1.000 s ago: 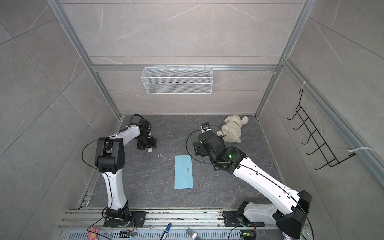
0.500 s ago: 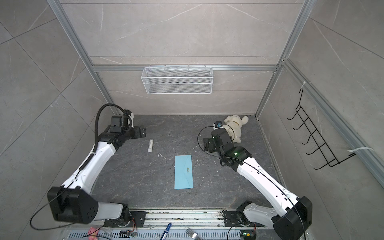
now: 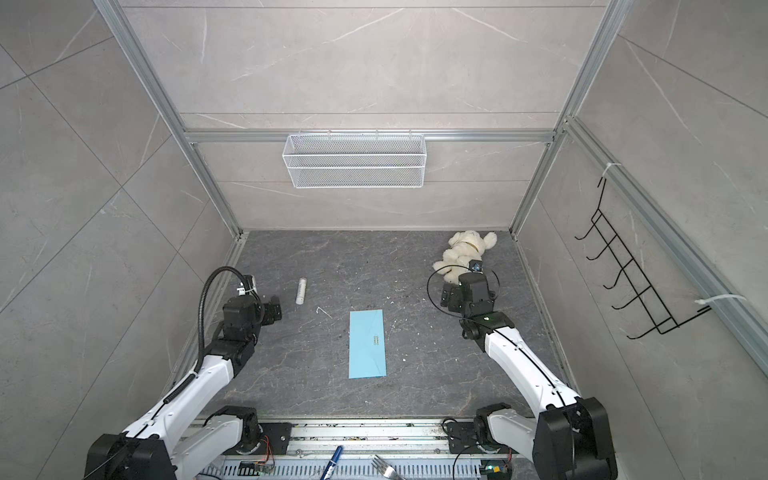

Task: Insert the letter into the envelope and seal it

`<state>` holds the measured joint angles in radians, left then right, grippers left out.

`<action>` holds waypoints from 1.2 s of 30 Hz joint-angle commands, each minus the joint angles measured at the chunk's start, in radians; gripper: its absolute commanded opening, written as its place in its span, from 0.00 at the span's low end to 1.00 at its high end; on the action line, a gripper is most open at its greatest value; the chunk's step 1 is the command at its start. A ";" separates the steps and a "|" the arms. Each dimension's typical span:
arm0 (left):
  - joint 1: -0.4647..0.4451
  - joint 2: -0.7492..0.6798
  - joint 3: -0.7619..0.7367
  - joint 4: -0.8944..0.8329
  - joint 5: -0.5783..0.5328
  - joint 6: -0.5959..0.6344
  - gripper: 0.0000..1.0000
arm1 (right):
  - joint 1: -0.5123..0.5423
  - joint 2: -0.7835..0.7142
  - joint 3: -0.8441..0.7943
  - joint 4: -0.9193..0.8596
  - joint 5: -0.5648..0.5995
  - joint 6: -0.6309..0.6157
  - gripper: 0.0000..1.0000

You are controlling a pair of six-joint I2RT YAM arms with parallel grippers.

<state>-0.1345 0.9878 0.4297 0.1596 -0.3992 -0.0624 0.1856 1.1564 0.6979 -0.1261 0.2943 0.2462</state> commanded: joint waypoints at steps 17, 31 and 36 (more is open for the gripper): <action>0.006 0.277 -0.200 0.723 -0.158 0.110 0.97 | -0.092 0.321 -0.112 0.492 0.175 -0.046 1.00; 0.007 0.447 -0.204 0.905 -0.013 0.120 0.96 | -0.094 0.284 -0.254 0.765 0.037 -0.133 1.00; 0.008 0.460 -0.196 0.908 0.003 0.131 0.96 | -0.093 0.290 -0.253 0.771 0.010 -0.146 1.00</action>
<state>-0.1333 1.4612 0.2111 1.0039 -0.4198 0.0570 0.0956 1.4616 0.4496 0.5915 0.3374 0.1261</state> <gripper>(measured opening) 0.960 0.992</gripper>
